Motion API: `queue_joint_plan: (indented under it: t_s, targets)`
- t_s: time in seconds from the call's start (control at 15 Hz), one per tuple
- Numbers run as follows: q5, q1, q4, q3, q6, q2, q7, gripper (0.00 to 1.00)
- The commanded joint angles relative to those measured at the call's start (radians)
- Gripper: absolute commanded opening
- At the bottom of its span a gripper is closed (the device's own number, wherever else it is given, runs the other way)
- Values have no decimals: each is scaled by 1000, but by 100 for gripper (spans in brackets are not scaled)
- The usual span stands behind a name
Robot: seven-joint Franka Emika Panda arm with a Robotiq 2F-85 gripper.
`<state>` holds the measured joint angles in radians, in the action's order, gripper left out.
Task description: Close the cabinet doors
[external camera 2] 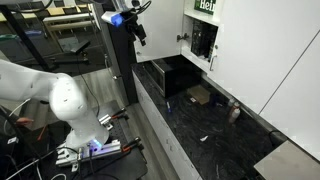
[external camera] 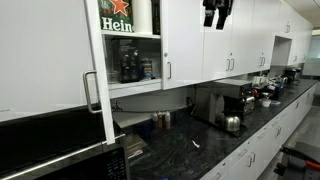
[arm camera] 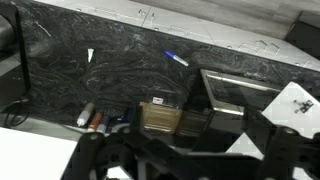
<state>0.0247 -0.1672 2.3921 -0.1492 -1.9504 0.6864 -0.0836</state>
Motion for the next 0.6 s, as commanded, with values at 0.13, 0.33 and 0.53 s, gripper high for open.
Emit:
queue_joint_plan:
  t_s: [0.13, 0.33, 0.53]
  targets:
    - [144, -94, -117, 47, 173, -44, 182, 100]
    - [201, -112, -163, 35, 208, -76, 219, 100]
    - [239, -126, -185, 17, 198, -115, 229, 100]
